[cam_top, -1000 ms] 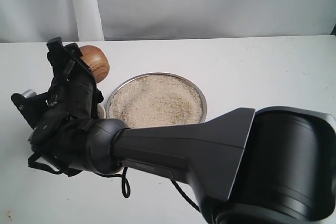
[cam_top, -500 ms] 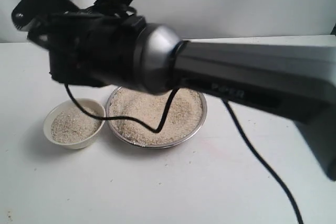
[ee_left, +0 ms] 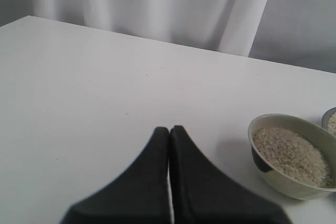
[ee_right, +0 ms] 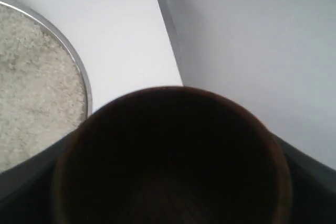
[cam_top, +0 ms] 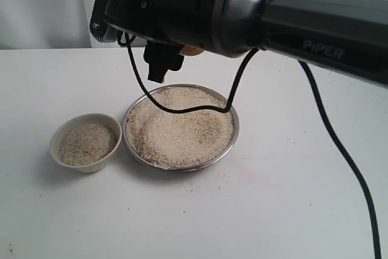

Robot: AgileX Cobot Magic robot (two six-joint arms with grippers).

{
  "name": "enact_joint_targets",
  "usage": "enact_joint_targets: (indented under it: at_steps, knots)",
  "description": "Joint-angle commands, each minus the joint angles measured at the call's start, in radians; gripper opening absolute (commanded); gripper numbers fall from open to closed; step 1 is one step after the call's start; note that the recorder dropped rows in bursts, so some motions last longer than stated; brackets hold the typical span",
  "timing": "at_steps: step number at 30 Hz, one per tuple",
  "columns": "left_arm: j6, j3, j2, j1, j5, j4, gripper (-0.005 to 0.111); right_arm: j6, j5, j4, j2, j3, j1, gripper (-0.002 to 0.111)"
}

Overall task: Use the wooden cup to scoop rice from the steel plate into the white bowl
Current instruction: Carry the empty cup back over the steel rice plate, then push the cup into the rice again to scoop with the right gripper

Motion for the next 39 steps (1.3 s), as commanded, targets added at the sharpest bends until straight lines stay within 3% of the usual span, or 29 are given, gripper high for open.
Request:
enact_joint_targets:
  at_steps: [1, 14, 39]
  knots:
    - [-0.002, 0.001, 0.008, -0.001, -0.007, -0.005, 0.0, -0.139, 0.009, -0.137, 0.039, 0.016, -0.002, 0.0]
    - [-0.002, 0.001, 0.008, -0.001, -0.007, -0.005, 0.0, -0.238, 0.003, -0.39, 0.165, 0.193, -0.002, 0.0]
    - [-0.002, 0.001, 0.008, -0.001, -0.007, -0.005, 0.0, -0.238, -0.085, -0.423, 0.287, 0.195, -0.03, 0.0]
